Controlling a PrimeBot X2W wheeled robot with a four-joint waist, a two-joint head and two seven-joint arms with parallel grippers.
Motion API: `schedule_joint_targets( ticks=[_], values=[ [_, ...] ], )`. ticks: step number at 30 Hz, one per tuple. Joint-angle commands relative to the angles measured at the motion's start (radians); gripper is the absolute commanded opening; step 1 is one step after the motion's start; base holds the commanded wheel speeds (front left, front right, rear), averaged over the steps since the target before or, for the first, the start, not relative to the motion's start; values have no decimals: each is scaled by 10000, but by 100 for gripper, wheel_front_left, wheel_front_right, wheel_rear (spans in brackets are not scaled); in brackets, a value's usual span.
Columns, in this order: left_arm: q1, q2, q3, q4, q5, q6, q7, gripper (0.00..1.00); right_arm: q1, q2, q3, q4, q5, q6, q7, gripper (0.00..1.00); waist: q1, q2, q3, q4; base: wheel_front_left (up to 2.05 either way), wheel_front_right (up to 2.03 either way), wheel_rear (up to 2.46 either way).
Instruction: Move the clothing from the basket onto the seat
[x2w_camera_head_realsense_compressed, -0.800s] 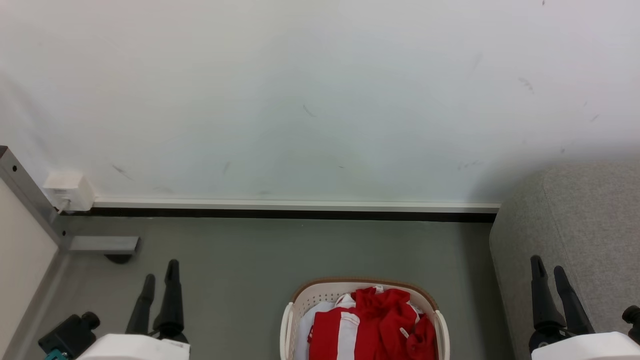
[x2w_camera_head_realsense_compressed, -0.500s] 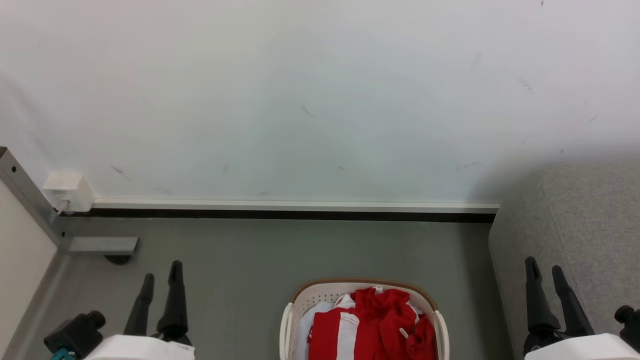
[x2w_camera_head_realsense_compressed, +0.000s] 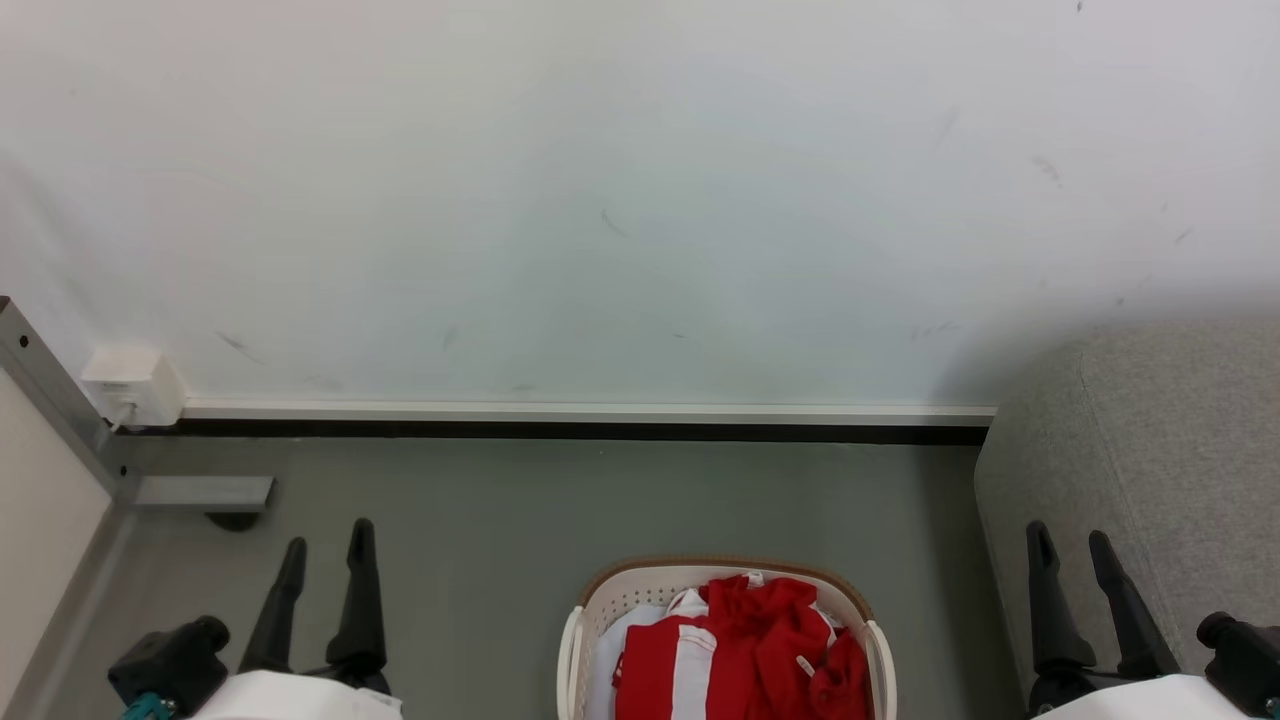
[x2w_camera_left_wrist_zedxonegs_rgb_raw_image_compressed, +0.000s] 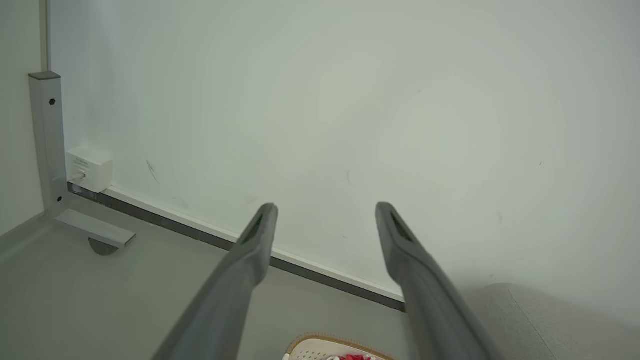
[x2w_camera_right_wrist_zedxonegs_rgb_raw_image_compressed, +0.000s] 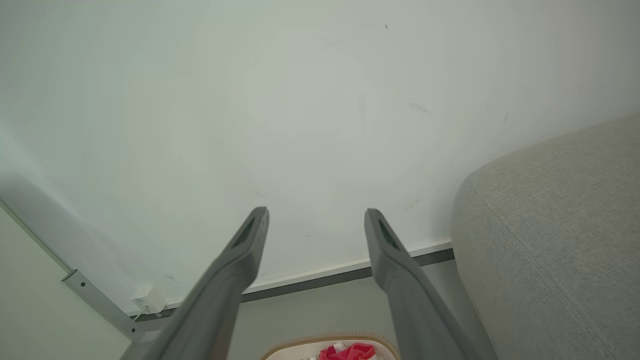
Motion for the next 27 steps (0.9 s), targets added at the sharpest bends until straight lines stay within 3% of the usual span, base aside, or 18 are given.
schedule_joint_targets(
  ticks=[1,27],
  values=[
    [18,116,-5,-123,429,36,-140,100,-65,-14,35,-38,-373,-13,-131,100,0,0,5,-3,0,0,0],
    [76,95,-92,-56,2630,-7,-711,100,-67,-11,330,5,-2258,-17,-686,100,0,0,32,-49,0,0,0]
  ],
)
